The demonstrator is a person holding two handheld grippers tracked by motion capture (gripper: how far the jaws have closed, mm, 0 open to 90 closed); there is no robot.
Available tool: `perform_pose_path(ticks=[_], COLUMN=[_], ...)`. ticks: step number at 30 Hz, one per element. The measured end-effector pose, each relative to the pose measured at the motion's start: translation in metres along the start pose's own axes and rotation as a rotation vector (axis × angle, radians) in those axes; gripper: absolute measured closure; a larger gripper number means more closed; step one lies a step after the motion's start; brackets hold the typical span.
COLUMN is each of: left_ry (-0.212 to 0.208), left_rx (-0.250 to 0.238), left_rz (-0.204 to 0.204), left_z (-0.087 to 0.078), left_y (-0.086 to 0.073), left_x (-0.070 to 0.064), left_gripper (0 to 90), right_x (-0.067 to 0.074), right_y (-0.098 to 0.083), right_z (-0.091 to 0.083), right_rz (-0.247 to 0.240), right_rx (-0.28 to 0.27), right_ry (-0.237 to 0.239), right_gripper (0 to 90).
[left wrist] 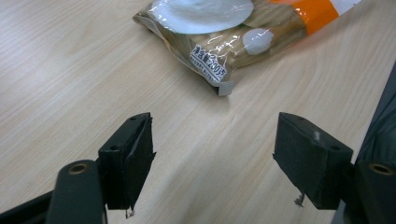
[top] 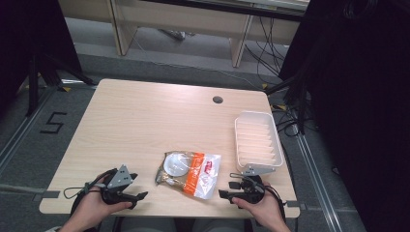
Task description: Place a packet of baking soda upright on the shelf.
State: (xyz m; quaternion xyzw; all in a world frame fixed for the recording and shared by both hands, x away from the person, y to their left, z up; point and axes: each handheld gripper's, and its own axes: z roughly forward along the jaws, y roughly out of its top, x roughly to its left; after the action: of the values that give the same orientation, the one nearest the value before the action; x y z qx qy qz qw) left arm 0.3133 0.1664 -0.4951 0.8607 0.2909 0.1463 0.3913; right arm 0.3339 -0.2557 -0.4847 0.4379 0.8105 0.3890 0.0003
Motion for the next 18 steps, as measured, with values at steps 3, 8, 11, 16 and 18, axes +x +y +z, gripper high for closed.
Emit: perform_pose_path(ticks=[3, 8, 11, 16, 18], left_ry=[-0.003, -0.005, -0.01, -0.019, -0.014], left_rx=[0.003, 0.0, 0.001, -0.003, 0.002], left_rz=[0.009, 0.006, -0.001, 0.012, 0.023], left_z=[0.001, 0.002, 0.002, 0.003, 0.003], left_y=[0.0, 0.0, 0.001, 0.002, 0.002], left_x=[0.0, 0.0, -0.001, 0.0, 0.0], left_gripper=[27.7, 27.9, 28.1, 28.2, 28.2], right_x=[-0.001, 0.0, 0.001, 0.002, 0.003], right_y=[0.005, 0.012, 0.017, 0.022, 0.024], right_z=[0.002, 0.008, 0.014, 0.022, 0.027], right_rz=[0.023, 0.015, 0.028, 0.04, 0.042], right_rx=[-0.014, -0.009, 0.001, 0.017, 0.034], right_ry=[0.005, 0.015, 0.018, 0.018, 0.027], right_gripper=[43.6, 44.8, 45.2, 45.2, 45.2])
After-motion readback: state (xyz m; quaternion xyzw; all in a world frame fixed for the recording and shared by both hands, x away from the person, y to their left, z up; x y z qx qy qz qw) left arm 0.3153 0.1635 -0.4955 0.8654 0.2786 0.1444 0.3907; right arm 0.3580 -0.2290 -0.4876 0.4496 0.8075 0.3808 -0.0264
